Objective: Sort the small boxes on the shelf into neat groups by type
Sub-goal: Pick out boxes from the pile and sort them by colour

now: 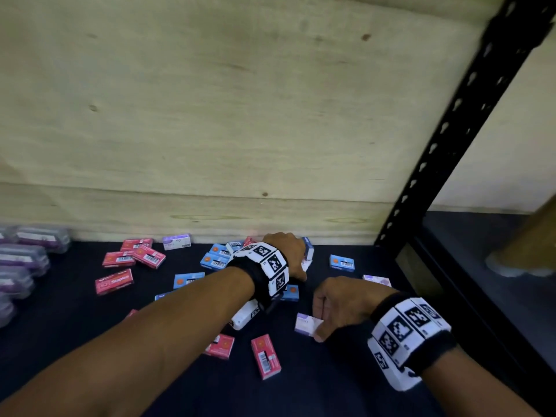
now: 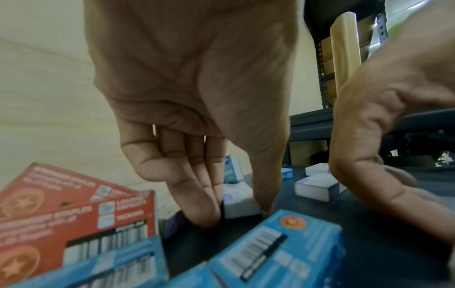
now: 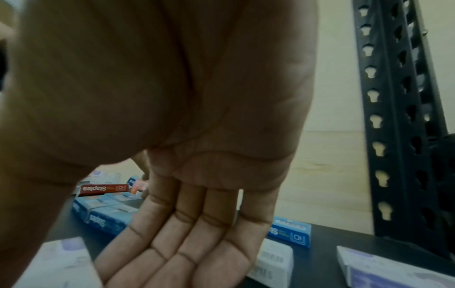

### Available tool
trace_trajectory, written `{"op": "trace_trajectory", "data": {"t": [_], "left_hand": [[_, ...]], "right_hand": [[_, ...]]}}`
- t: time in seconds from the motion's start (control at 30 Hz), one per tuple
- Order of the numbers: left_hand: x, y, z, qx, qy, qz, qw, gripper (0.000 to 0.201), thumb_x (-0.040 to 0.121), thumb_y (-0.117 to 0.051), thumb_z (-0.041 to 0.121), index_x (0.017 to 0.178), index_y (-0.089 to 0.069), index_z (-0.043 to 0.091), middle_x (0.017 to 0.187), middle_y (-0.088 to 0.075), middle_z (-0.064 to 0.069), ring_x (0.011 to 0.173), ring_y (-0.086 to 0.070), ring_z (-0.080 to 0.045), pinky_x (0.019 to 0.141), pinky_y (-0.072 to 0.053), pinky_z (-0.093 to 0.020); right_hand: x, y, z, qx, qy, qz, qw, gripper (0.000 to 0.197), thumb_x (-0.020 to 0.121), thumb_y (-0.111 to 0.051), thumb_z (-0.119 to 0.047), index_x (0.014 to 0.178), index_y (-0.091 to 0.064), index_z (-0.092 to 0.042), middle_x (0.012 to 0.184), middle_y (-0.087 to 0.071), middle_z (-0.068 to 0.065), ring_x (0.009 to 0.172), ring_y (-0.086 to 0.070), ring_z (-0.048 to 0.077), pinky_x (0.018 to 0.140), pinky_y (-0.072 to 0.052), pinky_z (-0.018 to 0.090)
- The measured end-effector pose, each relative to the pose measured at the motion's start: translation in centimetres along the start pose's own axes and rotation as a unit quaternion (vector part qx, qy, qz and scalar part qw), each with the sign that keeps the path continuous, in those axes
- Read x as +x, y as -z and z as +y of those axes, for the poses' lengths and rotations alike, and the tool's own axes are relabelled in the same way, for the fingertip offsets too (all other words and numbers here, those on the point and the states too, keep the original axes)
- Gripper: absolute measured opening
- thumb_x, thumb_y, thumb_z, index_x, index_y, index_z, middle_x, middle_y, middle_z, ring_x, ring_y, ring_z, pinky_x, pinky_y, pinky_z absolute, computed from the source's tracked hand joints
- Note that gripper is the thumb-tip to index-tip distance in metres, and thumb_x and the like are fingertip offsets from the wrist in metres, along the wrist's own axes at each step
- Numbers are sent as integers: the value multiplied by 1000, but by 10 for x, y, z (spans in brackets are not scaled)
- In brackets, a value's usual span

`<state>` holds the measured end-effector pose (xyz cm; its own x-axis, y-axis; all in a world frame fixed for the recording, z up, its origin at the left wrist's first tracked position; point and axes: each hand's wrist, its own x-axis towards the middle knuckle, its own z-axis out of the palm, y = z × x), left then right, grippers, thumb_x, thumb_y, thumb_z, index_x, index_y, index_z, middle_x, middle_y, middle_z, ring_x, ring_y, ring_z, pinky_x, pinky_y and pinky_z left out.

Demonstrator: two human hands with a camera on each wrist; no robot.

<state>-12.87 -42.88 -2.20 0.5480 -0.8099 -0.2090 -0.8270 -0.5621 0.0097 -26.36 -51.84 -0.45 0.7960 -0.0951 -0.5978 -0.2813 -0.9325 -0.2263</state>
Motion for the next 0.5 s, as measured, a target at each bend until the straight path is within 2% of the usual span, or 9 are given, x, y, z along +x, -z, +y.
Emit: {"op": "trace_trajectory", "data": {"t": [0.07, 0.17, 0.2, 0.3, 0.37, 0.43, 0.5], "left_hand": [[-3, 3, -1, 4, 4, -4, 1000, 42, 77, -72, 53, 93, -58, 16, 84, -54, -2, 73, -53, -22, 62, -42, -29], [-8, 5, -6, -4, 7, -10, 1000, 47, 76, -74, 50, 104, -61, 14, 93, -59, -4, 77, -55, -23, 63, -44, -29], [-10, 6, -8, -10, 11, -14, 1000, 47, 75, -75, 49, 103, -60, 15, 90, -58, -2, 76, -55, -23, 63, -44, -29], [-17, 12, -11, -20, 24, -26, 999, 43, 74, -77, 48, 85, -50, 16, 74, -46, 3, 64, -49, -17, 62, -46, -30], [-23, 19, -10, -25, 25, -34, 999, 44, 74, -78, 47, 70, -45, 19, 71, -47, 3, 61, -49, -15, 64, -50, -30], [-29, 25, -6, -30, 21, -45, 998, 44, 71, -81, 46, 65, -46, 21, 70, -52, 3, 68, -55, -19, 66, -53, -31], [-33, 28, 2, -38, 10, -52, 998, 39, 68, -84, 44, 68, -56, 18, 74, -61, 1, 75, -62, -22, 68, -57, -33]], "right_hand": [[-2, 1, 4, 5, -5, 4, 1000, 36, 68, -86, -40, 96, -70, -23, 98, -72, -7, 93, -66, 12, 81, -53, 27], [-4, 3, 10, 6, -16, 6, 1000, 36, 68, -85, -39, 97, -71, -23, 95, -72, -7, 91, -67, 12, 83, -54, 29], [-5, 4, 11, 6, -22, 10, 1000, 35, 68, -85, -39, 96, -72, -23, 94, -72, -8, 90, -67, 11, 83, -55, 29], [-11, 7, 16, 7, -32, 14, 999, 30, 71, -82, -36, 96, -72, -23, 93, -73, -8, 85, -65, 8, 84, -54, 28], [-16, 9, 21, 8, -41, 22, 999, 27, 73, -81, -33, 97, -73, -23, 94, -73, -8, 86, -65, 8, 84, -53, 26], [-24, 10, 29, 4, -58, 36, 998, 25, 73, -80, -33, 96, -72, -25, 90, -72, -9, 83, -64, 7, 82, -52, 25], [-32, 12, 41, -4, -78, 52, 996, 23, 72, -79, -35, 93, -71, -27, 82, -68, -12, 77, -61, 5, 79, -52, 25]]}}
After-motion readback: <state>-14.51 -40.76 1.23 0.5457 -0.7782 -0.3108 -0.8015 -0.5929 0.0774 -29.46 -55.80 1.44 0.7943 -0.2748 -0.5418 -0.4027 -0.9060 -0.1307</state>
